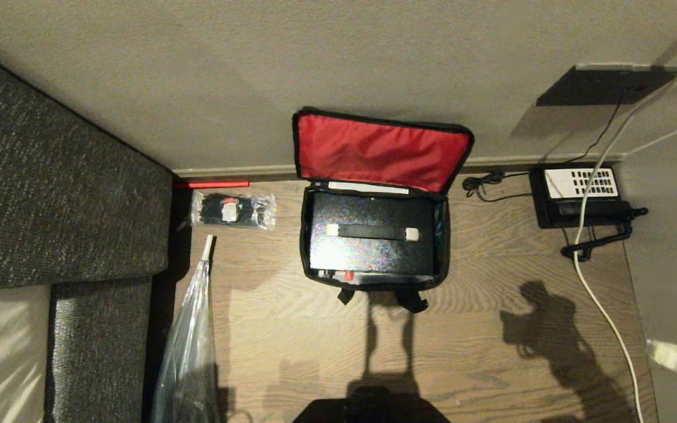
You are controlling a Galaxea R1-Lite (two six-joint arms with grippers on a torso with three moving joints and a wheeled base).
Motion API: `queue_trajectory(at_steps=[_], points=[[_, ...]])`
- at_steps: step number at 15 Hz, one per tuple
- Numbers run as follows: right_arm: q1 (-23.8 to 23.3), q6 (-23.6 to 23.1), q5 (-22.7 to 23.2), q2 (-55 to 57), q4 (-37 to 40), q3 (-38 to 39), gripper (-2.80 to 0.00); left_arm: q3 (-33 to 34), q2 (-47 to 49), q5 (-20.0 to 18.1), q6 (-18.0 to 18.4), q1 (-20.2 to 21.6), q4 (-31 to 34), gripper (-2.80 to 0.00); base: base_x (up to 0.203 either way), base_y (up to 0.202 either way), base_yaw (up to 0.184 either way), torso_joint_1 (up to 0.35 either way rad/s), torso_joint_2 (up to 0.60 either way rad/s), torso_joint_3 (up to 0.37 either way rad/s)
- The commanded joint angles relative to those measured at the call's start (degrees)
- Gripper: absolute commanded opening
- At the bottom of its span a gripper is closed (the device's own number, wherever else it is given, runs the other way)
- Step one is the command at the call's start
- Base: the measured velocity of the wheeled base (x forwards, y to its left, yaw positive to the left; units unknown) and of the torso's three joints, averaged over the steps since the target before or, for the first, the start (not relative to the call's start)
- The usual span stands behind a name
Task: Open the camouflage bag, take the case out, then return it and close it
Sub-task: Grip the handle
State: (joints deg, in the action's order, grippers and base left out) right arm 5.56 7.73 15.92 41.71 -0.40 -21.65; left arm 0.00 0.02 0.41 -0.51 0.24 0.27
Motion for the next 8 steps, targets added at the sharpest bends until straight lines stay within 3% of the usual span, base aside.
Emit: queue_trajectory(at_steps=[1, 4, 6, 8], points=[[-3.08, -9.21, -1.49, -19.84, 6.69, 7.05, -2.8, 0.18, -0.11, 0.02, -0.02, 0.02, 0.0, -2.8, 0.0, 0.0, 0.0, 0.0, 0.0, 0.0], [-4.51, -12.39, -4.26, -29.13, -0.79, 19.18, -2.8, 0.18, -0.11, 0.02, -0.02, 0.02, 0.0, -2.8, 0.0, 0.0, 0.0, 0.0, 0.0, 0.0], [-4.84, -13.34, -6.35, -30.23, -2.08, 20.02, -2.8, 0.18, -0.11, 0.02, -0.02, 0.02, 0.0, -2.8, 0.0, 0.0, 0.0, 0.0, 0.0, 0.0], [-4.99, -13.48, -11.22, -36.59, -1.9, 21.01, -2.8, 0.18, -0.11, 0.02, -0.02, 0.02, 0.0, -2.8, 0.0, 0.0, 0.0, 0.0, 0.0, 0.0]])
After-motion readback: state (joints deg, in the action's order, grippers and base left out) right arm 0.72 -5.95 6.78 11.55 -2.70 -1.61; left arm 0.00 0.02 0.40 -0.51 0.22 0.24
